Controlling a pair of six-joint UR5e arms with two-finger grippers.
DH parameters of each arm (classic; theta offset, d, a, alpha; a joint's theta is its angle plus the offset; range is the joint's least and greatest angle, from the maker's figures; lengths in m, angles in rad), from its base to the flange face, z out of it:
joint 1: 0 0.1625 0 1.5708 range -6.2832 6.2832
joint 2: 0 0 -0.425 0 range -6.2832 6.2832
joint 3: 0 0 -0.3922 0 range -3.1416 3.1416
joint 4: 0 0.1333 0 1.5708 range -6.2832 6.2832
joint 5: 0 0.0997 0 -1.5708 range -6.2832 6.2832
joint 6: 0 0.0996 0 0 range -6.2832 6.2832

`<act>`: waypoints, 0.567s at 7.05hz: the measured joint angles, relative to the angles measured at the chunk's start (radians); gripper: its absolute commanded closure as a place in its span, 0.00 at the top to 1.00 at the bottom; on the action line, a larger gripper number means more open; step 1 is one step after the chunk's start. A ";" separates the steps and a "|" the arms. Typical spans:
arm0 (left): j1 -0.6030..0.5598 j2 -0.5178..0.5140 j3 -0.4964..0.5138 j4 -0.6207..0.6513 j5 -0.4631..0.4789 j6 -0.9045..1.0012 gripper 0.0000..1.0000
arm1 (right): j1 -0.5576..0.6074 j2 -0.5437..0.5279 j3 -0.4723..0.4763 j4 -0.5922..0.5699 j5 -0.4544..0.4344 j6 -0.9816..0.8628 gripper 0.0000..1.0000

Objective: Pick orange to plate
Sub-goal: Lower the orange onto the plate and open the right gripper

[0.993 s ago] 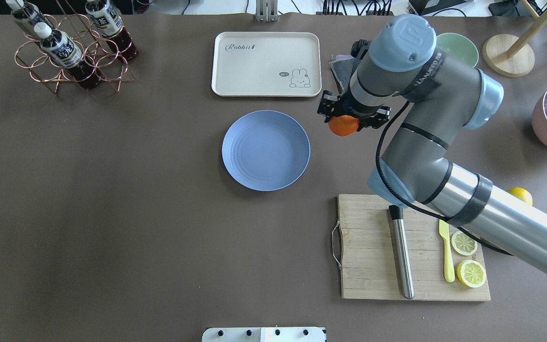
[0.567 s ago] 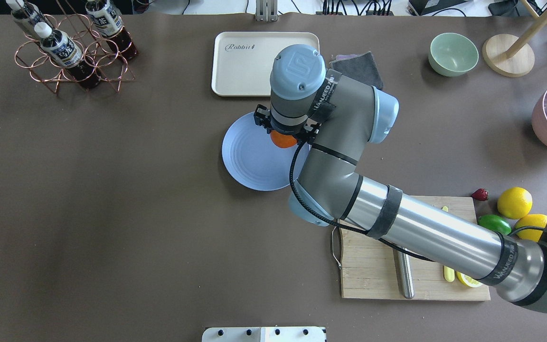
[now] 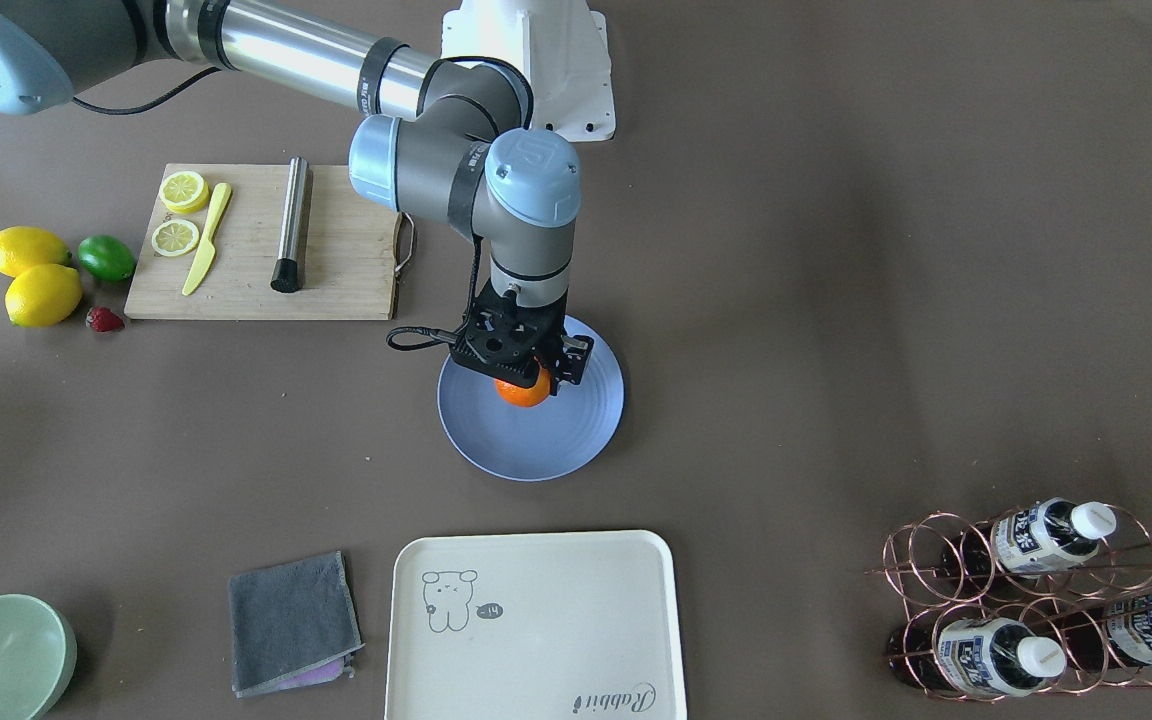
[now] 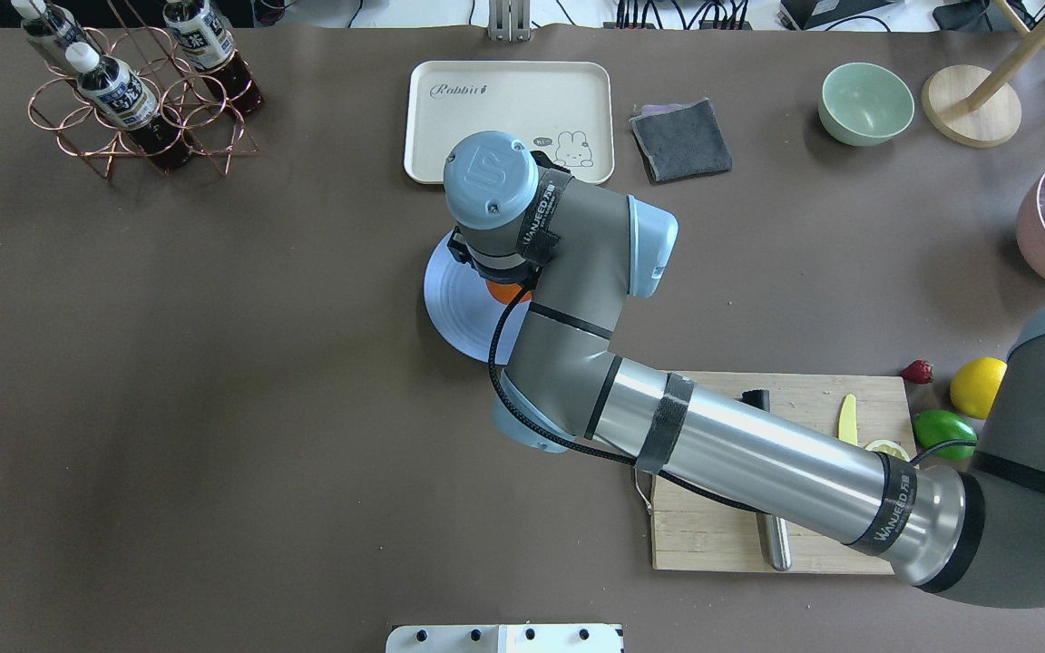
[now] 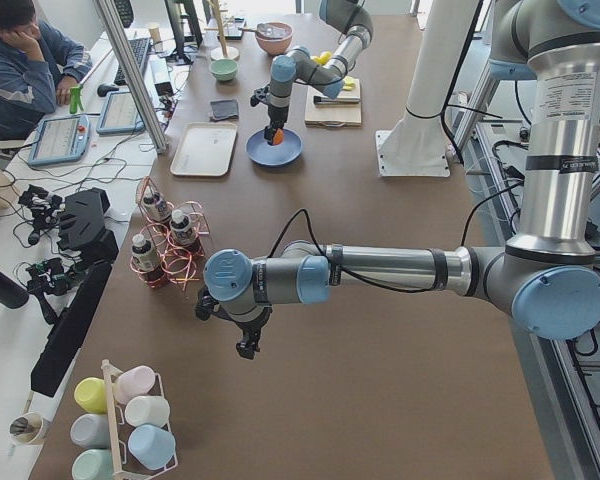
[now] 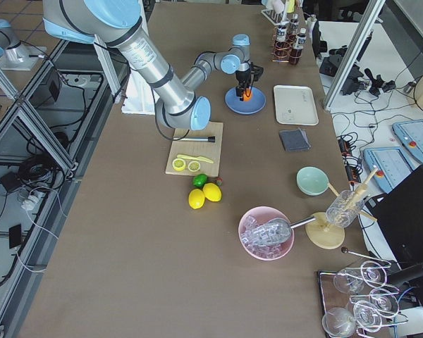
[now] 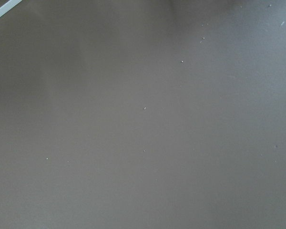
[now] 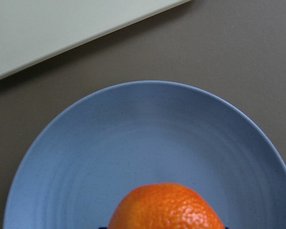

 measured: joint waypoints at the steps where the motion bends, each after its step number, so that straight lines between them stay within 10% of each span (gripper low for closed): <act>1: 0.000 0.000 0.000 0.000 0.000 0.000 0.98 | -0.009 0.003 -0.014 0.001 -0.004 -0.002 0.00; 3: 0.000 0.001 -0.001 0.000 0.000 0.000 0.98 | -0.017 0.004 -0.034 0.027 -0.012 -0.005 0.46; 4: 0.000 0.001 -0.001 0.000 0.000 0.000 0.98 | -0.019 0.004 -0.047 0.047 -0.019 -0.006 0.99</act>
